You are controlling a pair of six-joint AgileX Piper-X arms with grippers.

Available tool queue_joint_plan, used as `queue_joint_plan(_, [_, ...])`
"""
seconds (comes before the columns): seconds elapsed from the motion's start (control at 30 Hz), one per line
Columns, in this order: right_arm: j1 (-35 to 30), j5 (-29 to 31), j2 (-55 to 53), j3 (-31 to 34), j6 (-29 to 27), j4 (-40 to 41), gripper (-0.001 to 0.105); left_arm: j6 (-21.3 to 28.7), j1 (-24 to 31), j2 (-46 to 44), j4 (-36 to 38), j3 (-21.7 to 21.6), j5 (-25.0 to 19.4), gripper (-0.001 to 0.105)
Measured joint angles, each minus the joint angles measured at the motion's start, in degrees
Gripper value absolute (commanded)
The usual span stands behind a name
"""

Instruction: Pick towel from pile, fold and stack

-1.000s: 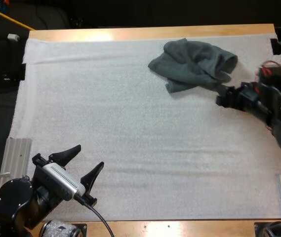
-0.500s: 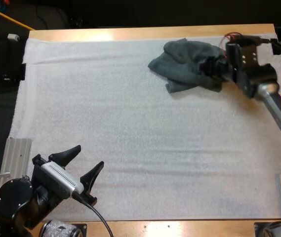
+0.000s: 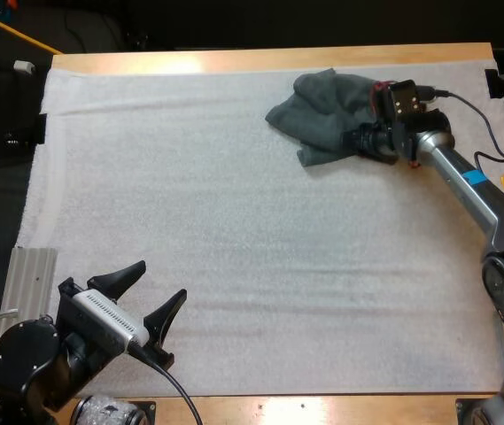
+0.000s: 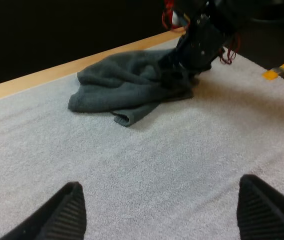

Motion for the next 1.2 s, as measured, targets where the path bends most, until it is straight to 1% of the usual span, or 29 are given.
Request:
queue_joint_plan(0.07, [0.0, 0.3, 0.0, 0.0, 0.0, 0.8, 0.005, 0.0, 0.0, 0.0, 0.0, 0.0, 0.0, 0.061])
queue_joint_plan(0.13, [0.0, 0.3, -0.5, 0.0, -0.6, 0.8, 0.000, 0.0, 0.0, 0.0, 0.0, 0.0, 0.0, 0.061])
queue_joint_plan(0.27, [0.0, 0.4, -3.7, 0.0, -4.5, 0.8, 0.000, 0.0, 0.0, 0.0, 0.0, 0.0, 0.0, 0.061])
queue_joint_plan(0.37, [0.0, 1.8, -7.9, 0.0, -7.5, -0.1, 0.000, 0.0, 0.0, 0.0, 0.0, 0.0, 0.0, 0.061])
queue_joint_plan(0.5, [0.0, 1.9, -14.9, 0.0, -11.3, -0.7, 0.000, -0.1, 0.0, 0.0, 0.0, 0.0, 0.1, 0.061])
queue_joint_plan(0.63, [0.0, 1.9, -22.3, 0.0, -13.1, -0.8, 0.000, -0.1, 0.0, 0.0, 0.0, 0.0, 0.3, 0.061])
queue_joint_plan(0.77, [0.0, 1.9, -29.7, 0.0, -13.5, 0.4, 0.000, -0.1, 0.0, 0.0, 0.0, 0.0, 0.3, 0.061])
queue_joint_plan(0.9, [0.0, 1.9, -36.8, 0.0, -13.8, 4.8, 0.000, -0.1, 0.0, 0.0, 0.0, 0.0, 0.3, 0.061])
queue_joint_plan(1.1, [0.0, 1.8, -46.2, 0.0, -13.8, 18.2, 0.000, -0.1, 0.0, 0.0, 0.0, 0.0, 0.3, 0.061])
queue_joint_plan(1.17, [0.0, 0.2, -48.7, 0.0, -13.0, 23.0, 0.000, -0.1, 0.0, 0.0, 0.0, 0.0, 0.3, 0.061])
queue_joint_plan(1.2, [0.0, -1.5, -49.8, 0.0, -12.2, 25.2, 0.000, -0.1, 0.0, 0.0, 0.0, 0.0, 0.3, 0.061])
